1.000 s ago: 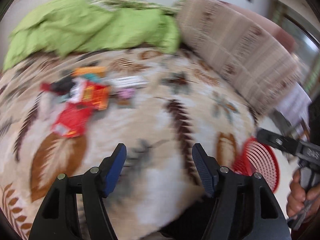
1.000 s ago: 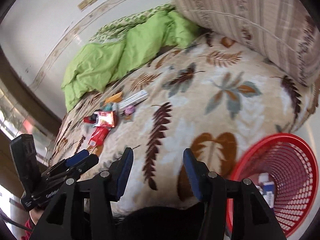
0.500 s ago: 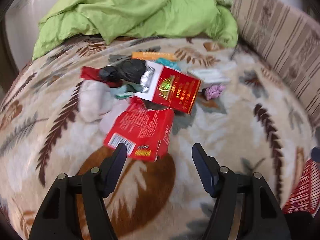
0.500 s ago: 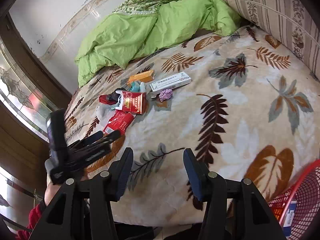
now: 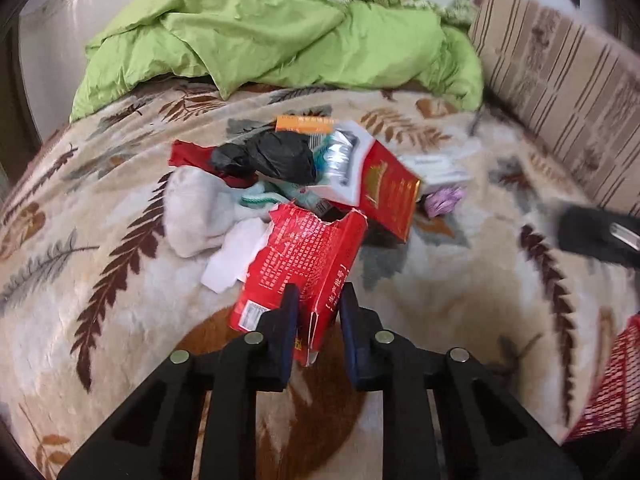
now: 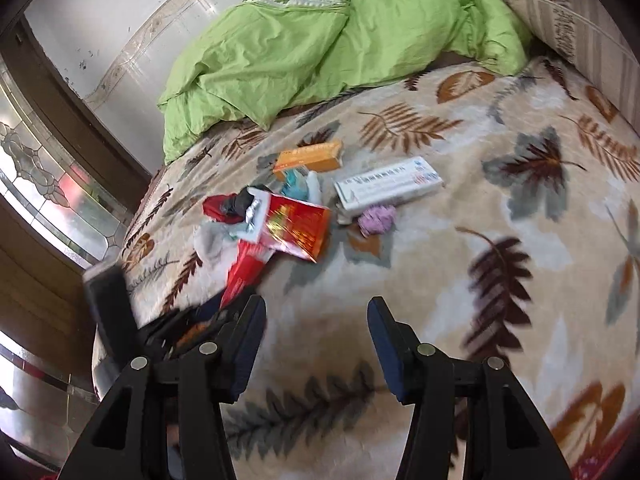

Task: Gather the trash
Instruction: 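Grasp the red snack wrapper with the left gripper, then grasp the red Filter Kings cigarette pack with the right gripper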

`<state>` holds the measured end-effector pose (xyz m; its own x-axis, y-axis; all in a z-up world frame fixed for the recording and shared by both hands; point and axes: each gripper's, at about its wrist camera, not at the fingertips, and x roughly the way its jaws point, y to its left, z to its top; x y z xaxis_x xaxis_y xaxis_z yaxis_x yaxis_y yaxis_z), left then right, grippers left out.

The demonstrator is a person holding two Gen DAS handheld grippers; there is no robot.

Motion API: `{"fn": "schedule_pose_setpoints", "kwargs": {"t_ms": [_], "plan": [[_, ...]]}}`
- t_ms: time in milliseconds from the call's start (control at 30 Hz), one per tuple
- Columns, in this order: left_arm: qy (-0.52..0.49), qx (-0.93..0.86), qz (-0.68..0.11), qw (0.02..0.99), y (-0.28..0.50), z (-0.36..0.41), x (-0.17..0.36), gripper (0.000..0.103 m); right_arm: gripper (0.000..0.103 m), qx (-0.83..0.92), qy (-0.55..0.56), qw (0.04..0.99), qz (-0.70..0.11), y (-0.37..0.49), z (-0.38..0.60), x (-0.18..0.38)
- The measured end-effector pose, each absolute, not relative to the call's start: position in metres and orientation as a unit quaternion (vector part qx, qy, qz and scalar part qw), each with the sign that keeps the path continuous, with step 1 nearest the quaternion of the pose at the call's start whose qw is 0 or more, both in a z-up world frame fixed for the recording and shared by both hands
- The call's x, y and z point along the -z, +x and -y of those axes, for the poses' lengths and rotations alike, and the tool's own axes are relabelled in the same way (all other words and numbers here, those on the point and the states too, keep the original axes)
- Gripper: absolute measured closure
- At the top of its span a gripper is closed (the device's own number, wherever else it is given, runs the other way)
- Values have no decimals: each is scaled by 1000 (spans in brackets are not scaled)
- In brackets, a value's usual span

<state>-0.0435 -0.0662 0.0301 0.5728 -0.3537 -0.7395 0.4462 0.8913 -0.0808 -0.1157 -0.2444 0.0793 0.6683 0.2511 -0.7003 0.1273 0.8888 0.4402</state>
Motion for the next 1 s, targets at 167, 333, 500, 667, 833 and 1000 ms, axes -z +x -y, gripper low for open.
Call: {"fn": "schedule_pose_setpoints", "kwargs": {"t_ms": [167, 333, 500, 667, 833, 1000], "plan": [[5, 242, -406, 881, -45, 36, -45, 88, 45, -47, 218, 886, -406, -53, 240, -73], [-31, 242, -403, 882, -40, 10, -52, 88, 44, -50, 229, 878, -417, -1, 242, -54], [-53, 247, -400, 881, -36, -2, -56, 88, 44, -87, 269, 854, -437, 10, 233, -33], [-71, 249, -398, 880, -32, -9, -59, 88, 43, -143, 245, 846, -451, -20, 201, -34], [-79, 246, -392, 883, -34, -14, -62, 88, 43, -162, 219, 844, -461, -40, 179, -36], [-88, 244, -385, 885, -36, -21, -66, 88, 43, -98, 189, 889, -405, -50, 189, -59]]}}
